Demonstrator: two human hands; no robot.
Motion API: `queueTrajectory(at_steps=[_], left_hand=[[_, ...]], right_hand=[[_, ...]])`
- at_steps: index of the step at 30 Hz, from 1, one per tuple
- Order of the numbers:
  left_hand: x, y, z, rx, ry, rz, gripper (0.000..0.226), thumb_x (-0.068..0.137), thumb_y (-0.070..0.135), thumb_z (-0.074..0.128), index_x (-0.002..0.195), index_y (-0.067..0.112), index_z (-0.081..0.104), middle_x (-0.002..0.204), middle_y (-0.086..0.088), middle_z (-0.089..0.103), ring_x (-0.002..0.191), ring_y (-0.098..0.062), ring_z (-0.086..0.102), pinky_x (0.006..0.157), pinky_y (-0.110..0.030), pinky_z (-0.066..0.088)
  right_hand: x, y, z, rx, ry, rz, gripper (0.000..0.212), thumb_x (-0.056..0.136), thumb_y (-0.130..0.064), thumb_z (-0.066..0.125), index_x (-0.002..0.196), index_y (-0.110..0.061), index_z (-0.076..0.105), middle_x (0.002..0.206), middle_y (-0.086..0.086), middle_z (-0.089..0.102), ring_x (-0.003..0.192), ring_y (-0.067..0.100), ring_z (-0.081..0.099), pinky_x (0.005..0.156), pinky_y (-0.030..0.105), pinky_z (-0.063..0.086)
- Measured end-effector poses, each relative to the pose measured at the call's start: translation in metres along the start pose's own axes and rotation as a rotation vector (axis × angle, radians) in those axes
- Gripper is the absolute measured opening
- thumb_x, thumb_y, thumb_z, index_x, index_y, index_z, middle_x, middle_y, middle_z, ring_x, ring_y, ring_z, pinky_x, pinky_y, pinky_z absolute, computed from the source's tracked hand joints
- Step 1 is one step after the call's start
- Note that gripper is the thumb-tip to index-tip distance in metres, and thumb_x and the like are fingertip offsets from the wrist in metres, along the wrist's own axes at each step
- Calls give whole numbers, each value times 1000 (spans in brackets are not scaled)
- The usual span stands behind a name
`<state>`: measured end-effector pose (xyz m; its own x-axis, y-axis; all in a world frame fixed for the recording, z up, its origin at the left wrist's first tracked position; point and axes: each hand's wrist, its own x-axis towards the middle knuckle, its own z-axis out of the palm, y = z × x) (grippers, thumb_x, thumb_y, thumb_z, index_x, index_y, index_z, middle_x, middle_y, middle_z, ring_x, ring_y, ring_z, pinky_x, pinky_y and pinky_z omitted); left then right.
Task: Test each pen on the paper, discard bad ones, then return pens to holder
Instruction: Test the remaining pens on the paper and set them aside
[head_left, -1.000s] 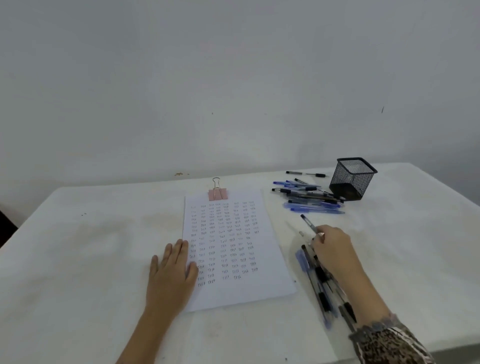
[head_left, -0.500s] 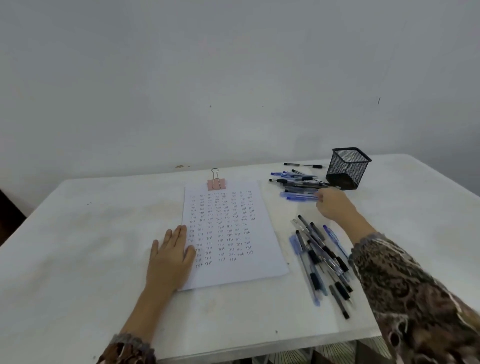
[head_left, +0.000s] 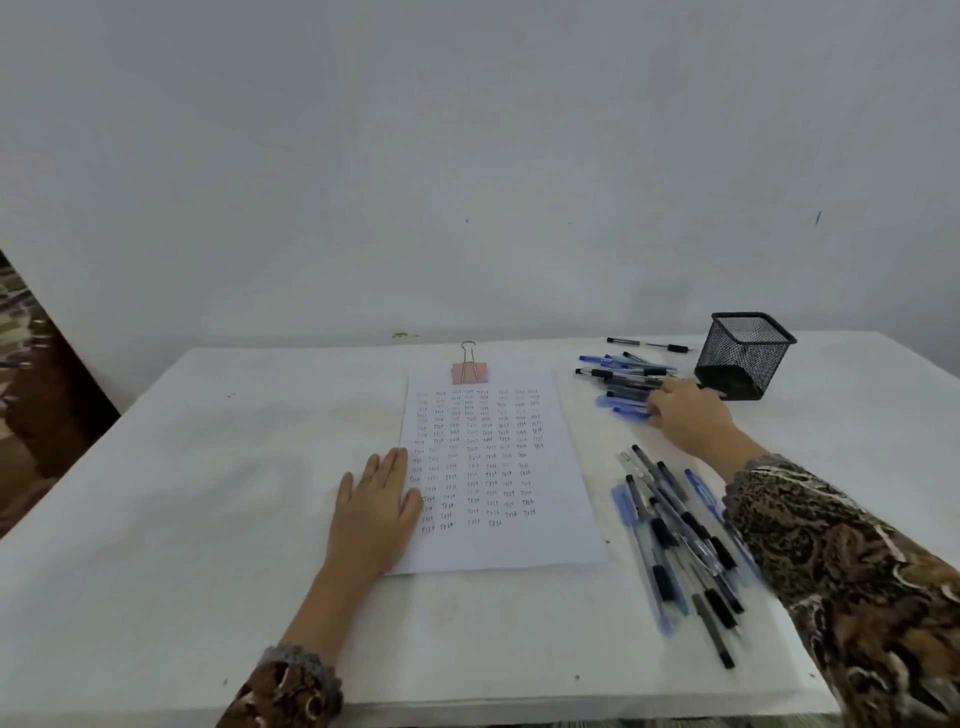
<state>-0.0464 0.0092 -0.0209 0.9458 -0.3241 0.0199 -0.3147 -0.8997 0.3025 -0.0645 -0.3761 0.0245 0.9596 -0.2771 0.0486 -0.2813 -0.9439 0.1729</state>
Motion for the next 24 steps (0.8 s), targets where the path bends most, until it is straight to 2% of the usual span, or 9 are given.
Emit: queueTrajectory(at_steps=[2, 6, 8, 10, 11, 14, 18, 21, 24], left_hand=[[0, -1, 1, 16, 2, 9, 79, 75, 50, -3, 147, 19, 1, 156, 5, 5, 143, -12, 2, 116, -36, -2], [1, -1, 1, 44, 9, 25, 88, 67, 53, -11, 147, 17, 3, 156, 4, 6, 143, -15, 3, 116, -38, 0], [0, 0, -1, 38, 12, 32, 92, 65, 53, -13, 147, 17, 3, 156, 3, 6, 143, -15, 3, 116, -39, 0], [-1, 1, -3, 29, -1, 30, 85, 71, 52, -9, 147, 17, 2, 156, 3, 5, 144, -15, 2, 116, -39, -1], [-1, 2, -3, 33, -8, 26, 76, 79, 49, -3, 147, 17, 1, 156, 3, 5, 143, -15, 1, 116, -39, -1], [-2, 3, -6, 48, -13, 27, 56, 97, 36, 14, 147, 15, -2, 156, 3, 3, 143, -15, 0, 116, -39, -1], [-1, 2, -5, 38, 7, 39, 56, 98, 32, 19, 147, 15, -2, 156, 2, 2, 143, -16, 0, 116, -40, 0], [-2, 2, -5, 30, 20, 44, 56, 98, 32, 20, 147, 16, -2, 156, 2, 3, 143, -16, 1, 116, -40, 0], [-2, 1, -3, 47, 42, 54, 55, 98, 32, 20, 147, 19, -1, 156, 2, 4, 143, -16, 2, 116, -41, 1]], right_hand=[[0, -4, -4, 243, 78, 31, 12, 96, -19, 45, 105, -15, 51, 111, 12, 59, 98, 30, 54, 87, 39, 45], [-14, -30, -36, 1249, 186, 34, 9, 97, -5, 40, 98, -10, 48, 74, 4, 50, 64, 19, 42, 66, 32, 34], [-27, -48, -58, 1824, 123, 51, 26, 98, -33, 37, 82, -18, 51, 60, -3, 38, 51, 12, 32, 56, 28, 24], [-36, -60, -72, 2218, 26, 62, 53, 80, -66, 35, 60, -19, 51, 50, -4, 33, 46, 13, 27, 50, 27, 22], [-40, -66, -73, 2348, 28, 55, 57, 70, -70, 41, 51, -18, 49, 47, -4, 31, 44, 14, 25, 49, 25, 23], [-45, -86, -64, 2570, 131, 31, 43, 47, -56, 69, 44, -18, 48, 40, -4, 26, 42, 14, 16, 44, 20, 20], [-47, -105, -47, 2810, 226, 67, 35, 36, -43, 79, 52, -21, 56, 38, -5, 23, 43, 15, 9, 40, 22, 15], [-45, -115, -44, 2916, 293, 219, 37, 66, -54, 65, 72, -18, 64, 41, -8, 34, 33, 8, 22, 35, 19, 19], [-35, -128, -32, 2910, 196, 391, 39, 98, -38, 37, 90, -9, 61, 59, -1, 67, 43, 6, 58, 44, 16, 47]])
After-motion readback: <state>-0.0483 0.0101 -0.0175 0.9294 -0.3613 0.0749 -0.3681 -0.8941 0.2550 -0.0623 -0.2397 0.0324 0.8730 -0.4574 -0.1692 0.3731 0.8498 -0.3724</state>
